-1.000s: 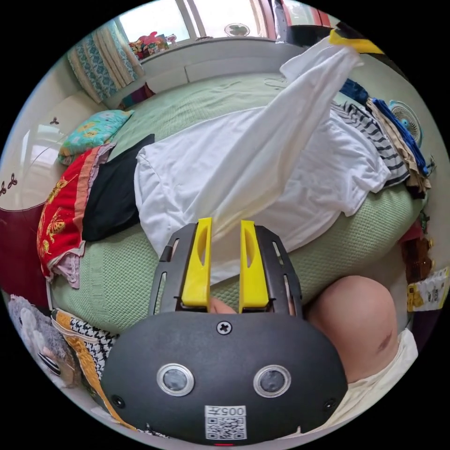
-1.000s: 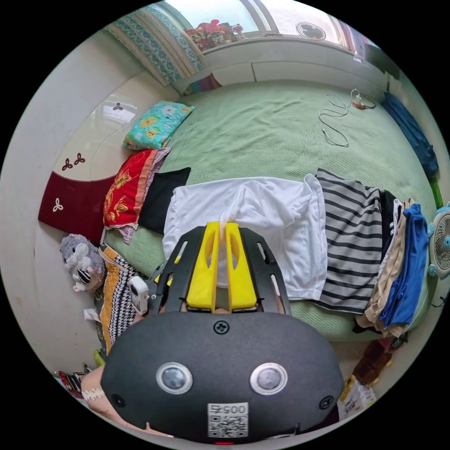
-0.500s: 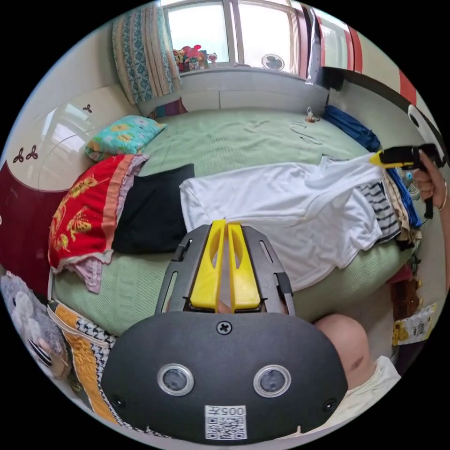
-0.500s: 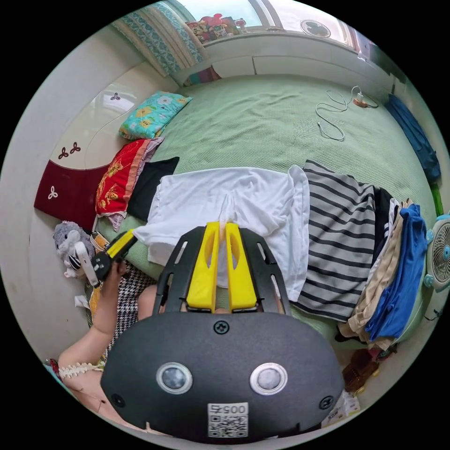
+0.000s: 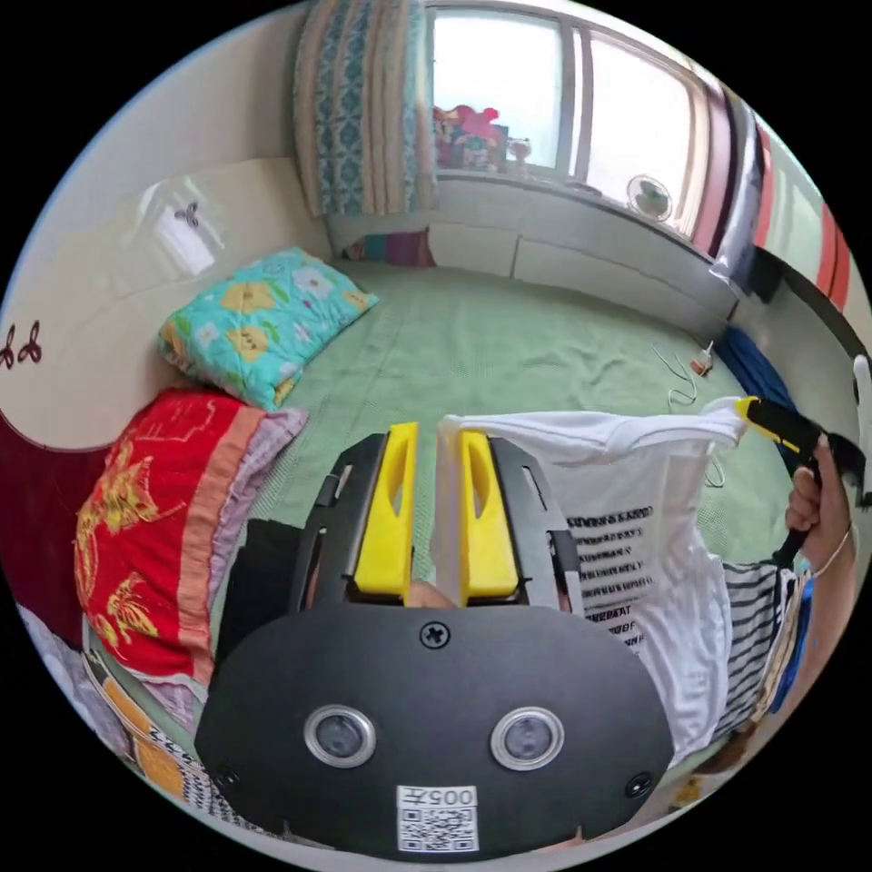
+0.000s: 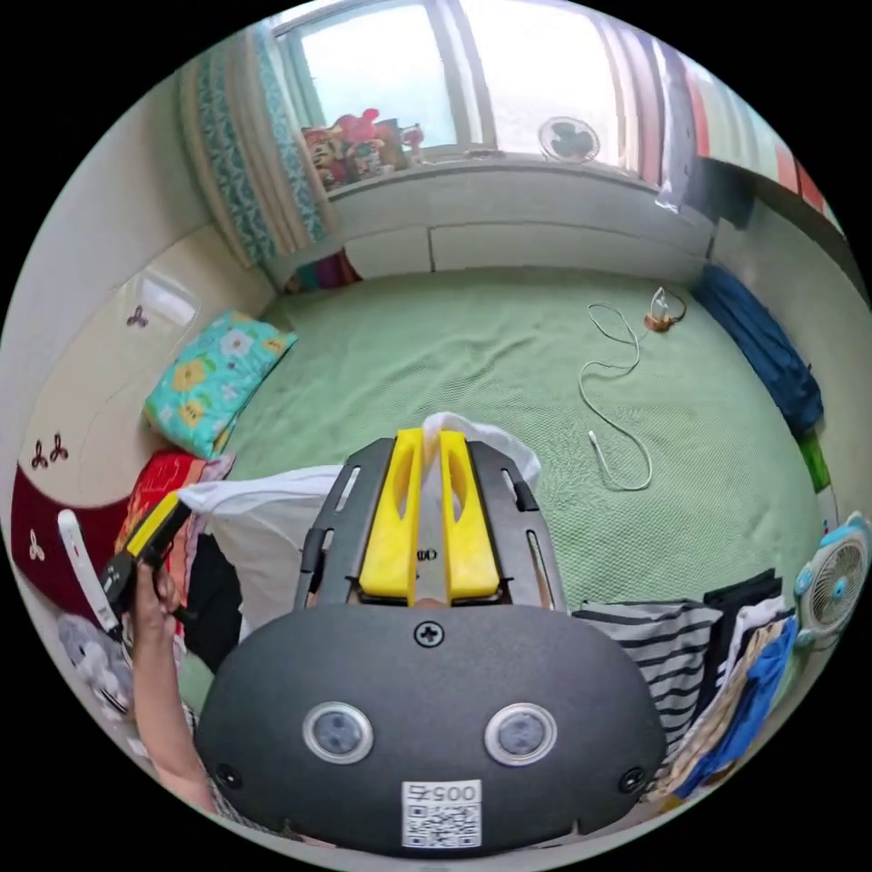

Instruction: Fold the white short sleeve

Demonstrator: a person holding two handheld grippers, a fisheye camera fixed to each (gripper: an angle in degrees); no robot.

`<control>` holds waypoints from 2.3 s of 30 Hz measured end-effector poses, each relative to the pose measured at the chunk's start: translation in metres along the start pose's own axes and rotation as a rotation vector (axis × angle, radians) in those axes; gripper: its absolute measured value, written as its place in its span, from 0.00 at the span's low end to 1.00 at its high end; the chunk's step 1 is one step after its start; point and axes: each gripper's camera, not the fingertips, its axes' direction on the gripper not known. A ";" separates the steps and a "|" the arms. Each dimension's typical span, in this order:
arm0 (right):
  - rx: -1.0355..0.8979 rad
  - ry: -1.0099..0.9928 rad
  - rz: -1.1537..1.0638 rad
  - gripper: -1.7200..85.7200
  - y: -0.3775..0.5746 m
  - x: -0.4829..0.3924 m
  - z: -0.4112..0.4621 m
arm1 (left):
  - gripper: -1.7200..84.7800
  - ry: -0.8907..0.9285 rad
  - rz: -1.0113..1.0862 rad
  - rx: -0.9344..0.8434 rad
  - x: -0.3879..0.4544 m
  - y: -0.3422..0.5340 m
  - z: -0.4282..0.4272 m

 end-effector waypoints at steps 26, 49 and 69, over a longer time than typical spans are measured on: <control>-0.185 0.321 -0.352 0.11 0.429 0.049 -0.081 | 0.20 0.068 0.139 -0.196 -0.045 0.404 -0.013; -0.076 0.103 -0.316 0.00 0.473 0.045 -0.222 | 0.03 0.065 0.221 -0.098 -0.072 0.426 -0.157; -0.087 0.106 -0.460 0.07 0.487 0.002 -0.169 | 0.07 0.084 0.094 0.013 -0.085 0.424 -0.125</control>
